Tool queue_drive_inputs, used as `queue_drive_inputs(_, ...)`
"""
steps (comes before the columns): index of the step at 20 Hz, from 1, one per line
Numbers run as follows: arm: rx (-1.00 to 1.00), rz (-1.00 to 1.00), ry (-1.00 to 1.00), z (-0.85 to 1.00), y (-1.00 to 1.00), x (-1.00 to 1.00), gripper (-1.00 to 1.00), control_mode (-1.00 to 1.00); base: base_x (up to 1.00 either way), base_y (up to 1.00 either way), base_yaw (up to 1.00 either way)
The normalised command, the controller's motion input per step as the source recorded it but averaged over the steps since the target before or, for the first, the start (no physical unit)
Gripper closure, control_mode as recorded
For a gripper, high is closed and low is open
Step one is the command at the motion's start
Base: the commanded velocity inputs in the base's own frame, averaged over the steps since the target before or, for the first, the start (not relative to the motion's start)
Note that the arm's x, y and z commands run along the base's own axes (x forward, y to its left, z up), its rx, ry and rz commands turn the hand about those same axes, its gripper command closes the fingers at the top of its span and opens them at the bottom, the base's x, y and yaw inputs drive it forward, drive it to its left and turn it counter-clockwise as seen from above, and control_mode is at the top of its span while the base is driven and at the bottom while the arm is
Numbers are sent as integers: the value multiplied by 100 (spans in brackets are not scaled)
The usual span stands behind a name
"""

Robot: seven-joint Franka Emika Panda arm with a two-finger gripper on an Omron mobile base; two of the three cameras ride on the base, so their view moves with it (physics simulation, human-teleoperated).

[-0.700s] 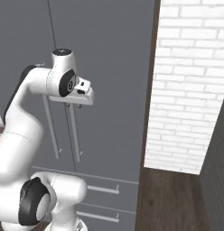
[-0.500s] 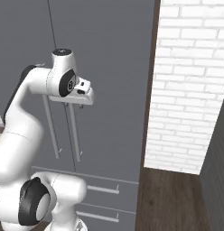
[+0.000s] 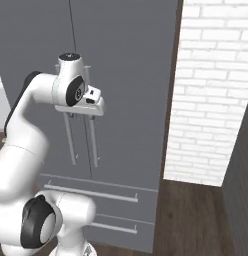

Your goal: Take the strawberry from the fridge and place it on top of the pancake, located on the dining counter.

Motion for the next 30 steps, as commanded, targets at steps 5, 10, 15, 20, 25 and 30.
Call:
queue_drive_inputs(5, 0, 0, 0, 0, 0, 0, -100, 100, -6, 47, -9)
queue_drive_inputs(10, 0, 0, 0, 0, 0, 0, -100, 100, 1, 11, -4)
queue_drive_inputs(15, 0, 0, 0, 0, 0, 0, -100, 100, -41, 0, -7)
queue_drive_inputs(20, 0, 0, 0, 0, 0, 0, -100, 100, -72, 0, -7)
queue_drive_inputs(25, 0, 0, 0, 0, 0, 0, -100, 100, -13, 0, 0)
queue_drive_inputs(30, 0, 1, -19, -17, -24, 62, -100, -100, 0, 0, 0)
